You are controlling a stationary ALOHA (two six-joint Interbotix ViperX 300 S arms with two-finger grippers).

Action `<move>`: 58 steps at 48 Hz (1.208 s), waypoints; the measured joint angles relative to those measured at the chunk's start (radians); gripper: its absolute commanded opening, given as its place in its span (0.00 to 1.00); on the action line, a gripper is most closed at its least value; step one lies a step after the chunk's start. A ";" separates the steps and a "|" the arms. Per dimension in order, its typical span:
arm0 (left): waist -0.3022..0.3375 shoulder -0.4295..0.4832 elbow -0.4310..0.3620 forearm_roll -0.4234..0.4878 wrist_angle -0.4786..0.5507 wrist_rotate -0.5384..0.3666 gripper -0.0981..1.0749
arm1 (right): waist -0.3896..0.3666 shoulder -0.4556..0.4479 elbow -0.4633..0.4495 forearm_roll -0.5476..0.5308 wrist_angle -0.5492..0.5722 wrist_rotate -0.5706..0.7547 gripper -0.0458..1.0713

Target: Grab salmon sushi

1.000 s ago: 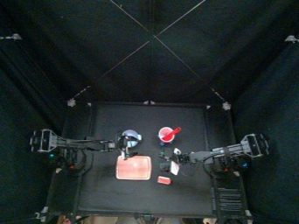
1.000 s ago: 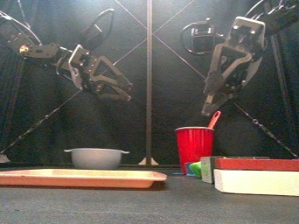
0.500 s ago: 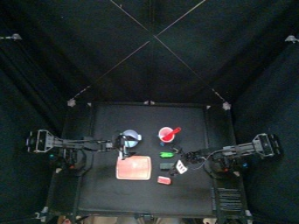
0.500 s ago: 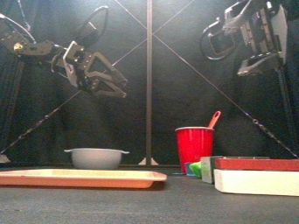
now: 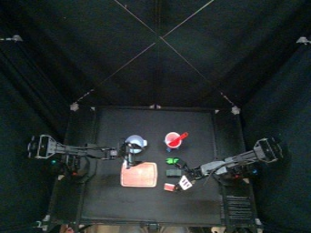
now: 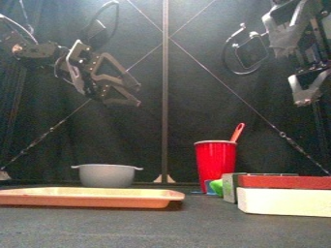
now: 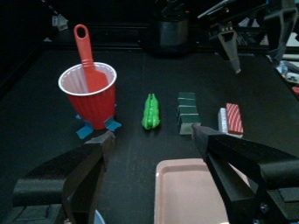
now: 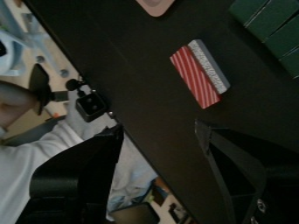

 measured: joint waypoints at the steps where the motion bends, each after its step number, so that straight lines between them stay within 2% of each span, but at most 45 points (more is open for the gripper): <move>1: -0.002 0.000 0.000 -0.003 -0.002 -0.002 0.96 | 0.003 0.005 -0.005 -0.031 0.009 0.018 0.90; 13: -0.003 0.003 0.000 -0.012 -0.002 0.000 0.96 | 0.089 0.069 -0.017 -0.298 0.057 0.186 0.91; 21: -0.002 0.009 0.000 -0.012 0.000 0.000 0.96 | 0.149 0.129 -0.038 -0.442 0.060 0.196 0.90; 30: 0.005 0.023 0.000 -0.012 0.000 0.000 0.96 | 0.166 0.218 -0.081 -0.555 0.060 0.193 0.90; 41: 0.012 0.037 -0.002 -0.009 0.000 0.002 0.96 | 0.167 0.316 -0.121 -0.584 0.072 0.193 0.90; 58: 0.012 0.038 -0.003 -0.005 0.000 0.002 0.96 | 0.172 0.385 -0.138 -0.598 0.104 0.192 0.90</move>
